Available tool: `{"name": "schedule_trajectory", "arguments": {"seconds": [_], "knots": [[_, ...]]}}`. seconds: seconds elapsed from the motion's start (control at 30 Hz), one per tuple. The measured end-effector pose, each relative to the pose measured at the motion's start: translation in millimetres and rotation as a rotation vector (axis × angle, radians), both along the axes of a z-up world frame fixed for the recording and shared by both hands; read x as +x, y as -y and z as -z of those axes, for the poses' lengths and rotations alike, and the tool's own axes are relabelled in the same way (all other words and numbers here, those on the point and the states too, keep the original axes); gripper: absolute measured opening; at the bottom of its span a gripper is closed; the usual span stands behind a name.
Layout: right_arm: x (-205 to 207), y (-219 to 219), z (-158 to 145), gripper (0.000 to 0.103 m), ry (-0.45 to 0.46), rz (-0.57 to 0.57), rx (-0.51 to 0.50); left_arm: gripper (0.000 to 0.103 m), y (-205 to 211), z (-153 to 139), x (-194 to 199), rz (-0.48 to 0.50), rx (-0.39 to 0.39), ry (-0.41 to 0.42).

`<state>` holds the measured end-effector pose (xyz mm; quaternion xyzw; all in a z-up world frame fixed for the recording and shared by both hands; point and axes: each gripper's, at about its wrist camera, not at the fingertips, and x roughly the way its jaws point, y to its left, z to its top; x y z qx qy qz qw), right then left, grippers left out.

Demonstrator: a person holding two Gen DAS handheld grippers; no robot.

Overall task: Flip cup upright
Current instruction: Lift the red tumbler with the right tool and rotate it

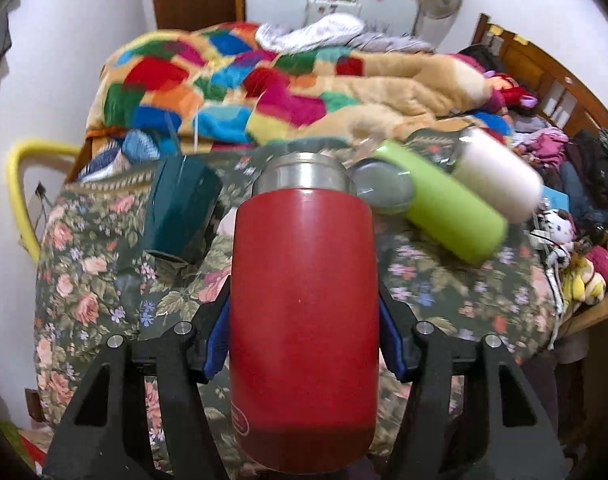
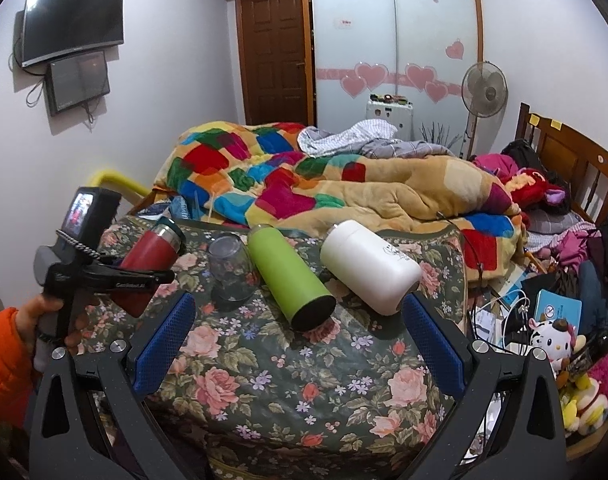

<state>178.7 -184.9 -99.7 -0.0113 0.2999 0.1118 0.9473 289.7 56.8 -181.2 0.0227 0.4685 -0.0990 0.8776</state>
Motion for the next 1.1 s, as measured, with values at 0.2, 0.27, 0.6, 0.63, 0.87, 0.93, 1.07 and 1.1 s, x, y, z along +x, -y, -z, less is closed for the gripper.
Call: {"name": "schedule_trajectory", "arguments": {"seconds": [0.2, 0.27, 0.6, 0.63, 0.87, 0.93, 1.07, 1.1], "knots": [[-15.9, 0.3, -9.9, 0.103, 0.036, -0.004, 0.003, 0.061, 34.4, -34.4, -27.1, 0.076, -0.007, 0.068], [-21.2, 2.1, -11.6, 0.103, 0.045, -0.002, 0.005, 0.061, 49.1, -38.8, -33.0, 0.103, -0.019, 0.074], [-29.1, 21.5, -5.9, 0.103, 0.034, 0.032, 0.001, 0.061, 120.1, 7.6, -35.3, 0.206, -0.069, -0.042], [-29.5, 23.5, -5.0, 0.103, 0.031, 0.035, -0.002, 0.061, 125.7, 17.0, -33.3, 0.211, -0.071, -0.062], [-21.2, 33.3, 9.6, 0.103, -0.016, 0.057, -0.021, 0.061, 144.5, 69.9, -27.7, 0.201, -0.031, -0.153], [-21.6, 35.3, 12.7, 0.103, -0.028, 0.059, -0.022, 0.061, 145.5, 78.3, -27.0, 0.197, -0.017, -0.160], [-15.6, 35.3, 20.8, 0.103, -0.055, 0.064, -0.026, 0.061, 146.5, 85.3, -26.0, 0.198, -0.013, -0.162], [-16.0, 35.1, 20.9, 0.103, -0.058, 0.065, -0.027, 0.061, 147.3, 86.8, -25.7, 0.199, -0.012, -0.162]]}}
